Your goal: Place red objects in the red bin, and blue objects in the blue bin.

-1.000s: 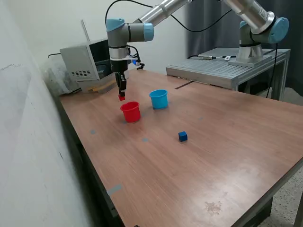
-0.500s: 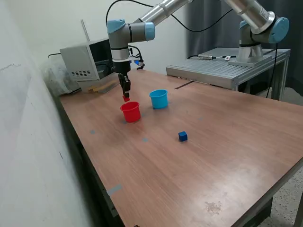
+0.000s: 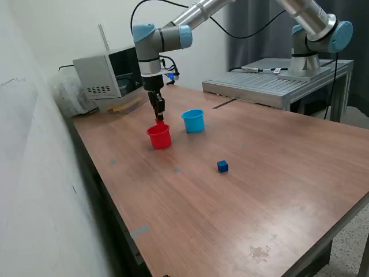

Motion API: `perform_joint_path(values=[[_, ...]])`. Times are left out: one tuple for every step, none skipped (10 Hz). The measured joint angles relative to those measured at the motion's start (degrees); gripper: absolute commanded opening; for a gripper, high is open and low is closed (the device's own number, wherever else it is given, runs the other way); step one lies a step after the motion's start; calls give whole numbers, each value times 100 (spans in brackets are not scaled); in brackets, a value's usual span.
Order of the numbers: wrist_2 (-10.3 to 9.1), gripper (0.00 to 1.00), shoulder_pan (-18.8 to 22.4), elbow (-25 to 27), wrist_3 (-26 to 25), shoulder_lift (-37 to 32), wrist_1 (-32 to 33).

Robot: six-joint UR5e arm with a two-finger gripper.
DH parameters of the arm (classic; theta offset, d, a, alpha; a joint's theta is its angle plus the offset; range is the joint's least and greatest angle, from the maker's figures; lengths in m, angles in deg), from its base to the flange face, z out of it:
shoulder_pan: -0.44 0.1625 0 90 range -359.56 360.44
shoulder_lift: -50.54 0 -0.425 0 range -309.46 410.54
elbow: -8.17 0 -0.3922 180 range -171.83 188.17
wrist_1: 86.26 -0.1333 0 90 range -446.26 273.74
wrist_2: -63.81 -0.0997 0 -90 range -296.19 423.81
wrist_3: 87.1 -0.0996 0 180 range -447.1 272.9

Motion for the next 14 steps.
perform_joint_path(values=[[-68, 0, 69, 41, 18, -45, -12], [-122, 0, 120, 68, 29, -79, -15], [-155, 0, 148, 82, 34, -98, -13], [-171, 0, 161, 89, 37, -101, -8], [-176, 0, 163, 92, 39, -97, 0], [-177, 0, 158, 91, 42, -92, 15], [-172, 0, 145, 88, 47, -85, 35], [-166, 0, 130, 79, 51, -84, 49], [-160, 0, 117, 73, 55, -82, 60], [-155, 0, 106, 73, 56, -80, 72], [-155, 0, 98, 74, 59, -80, 88], [-154, 0, 95, 78, 62, -80, 102], [-152, 100, 90, 81, 67, -80, 111], [-151, 100, 87, 83, 70, -80, 114]])
